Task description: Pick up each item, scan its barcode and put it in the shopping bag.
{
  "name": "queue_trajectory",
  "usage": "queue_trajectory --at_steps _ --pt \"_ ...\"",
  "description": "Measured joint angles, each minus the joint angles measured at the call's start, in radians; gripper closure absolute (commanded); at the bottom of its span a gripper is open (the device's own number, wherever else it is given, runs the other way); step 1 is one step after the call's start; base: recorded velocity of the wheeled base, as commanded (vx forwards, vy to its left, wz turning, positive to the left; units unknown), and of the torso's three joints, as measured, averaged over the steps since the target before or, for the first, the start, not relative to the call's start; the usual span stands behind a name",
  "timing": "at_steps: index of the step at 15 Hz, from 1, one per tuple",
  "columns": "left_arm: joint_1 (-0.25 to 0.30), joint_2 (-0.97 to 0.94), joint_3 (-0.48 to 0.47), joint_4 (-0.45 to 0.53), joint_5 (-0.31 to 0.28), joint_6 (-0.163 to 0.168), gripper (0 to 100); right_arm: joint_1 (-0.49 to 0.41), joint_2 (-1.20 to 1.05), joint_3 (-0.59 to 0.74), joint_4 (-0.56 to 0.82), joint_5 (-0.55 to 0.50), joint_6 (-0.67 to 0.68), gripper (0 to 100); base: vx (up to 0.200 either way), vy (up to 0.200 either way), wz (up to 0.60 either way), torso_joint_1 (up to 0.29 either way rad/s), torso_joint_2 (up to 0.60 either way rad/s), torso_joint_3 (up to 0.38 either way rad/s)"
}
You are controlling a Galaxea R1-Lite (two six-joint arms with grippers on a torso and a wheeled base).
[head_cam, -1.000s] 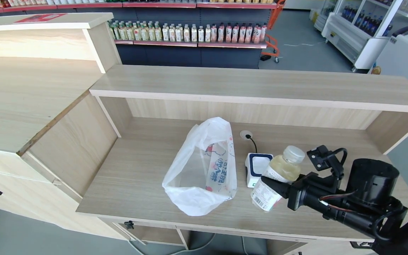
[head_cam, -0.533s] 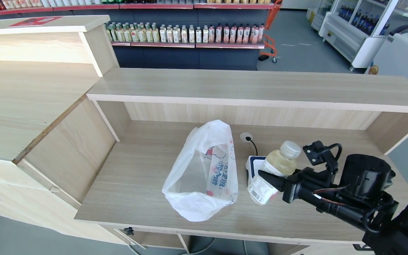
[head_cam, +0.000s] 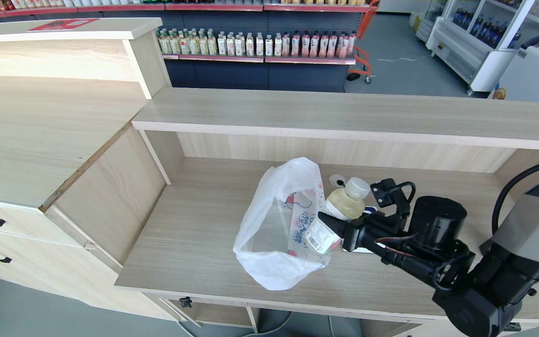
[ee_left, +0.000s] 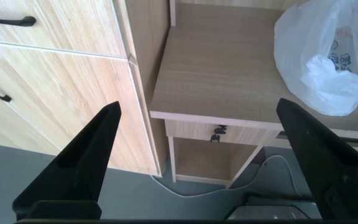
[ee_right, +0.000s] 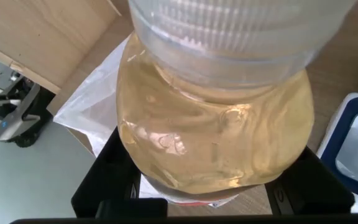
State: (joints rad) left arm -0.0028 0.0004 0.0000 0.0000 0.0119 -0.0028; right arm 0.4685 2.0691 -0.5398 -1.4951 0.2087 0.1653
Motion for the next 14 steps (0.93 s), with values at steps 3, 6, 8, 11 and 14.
queue_trajectory --at_steps 3,6,8,11,14 --pt "0.002 0.0 0.0 0.0 0.0 0.0 0 0.008 0.113 -0.109 -0.044 -0.004 -0.06 100 0.0 0.0 0.0 0.0 0.0 0.0" --pt "0.001 0.0 0.0 0.0 0.0 0.0 0 0.014 0.226 -0.242 -0.046 0.0 -0.103 100 0.0 0.0 0.0 0.0 0.0 0.0" --pt "0.001 0.0 0.0 0.0 0.0 0.0 0 0.016 0.282 -0.322 -0.007 -0.001 -0.133 100 0.0 0.0 0.0 0.0 0.0 0.0" --pt "0.001 0.0 0.0 0.0 0.0 0.0 0 0.016 0.357 -0.446 0.042 -0.001 -0.163 100 0.0 0.0 0.0 0.0 0.0 0.0" --pt "0.001 0.0 0.0 0.0 0.0 0.0 0 0.029 0.429 -0.567 0.096 0.0 -0.226 100 0.0 0.0 0.0 0.0 0.0 0.0"
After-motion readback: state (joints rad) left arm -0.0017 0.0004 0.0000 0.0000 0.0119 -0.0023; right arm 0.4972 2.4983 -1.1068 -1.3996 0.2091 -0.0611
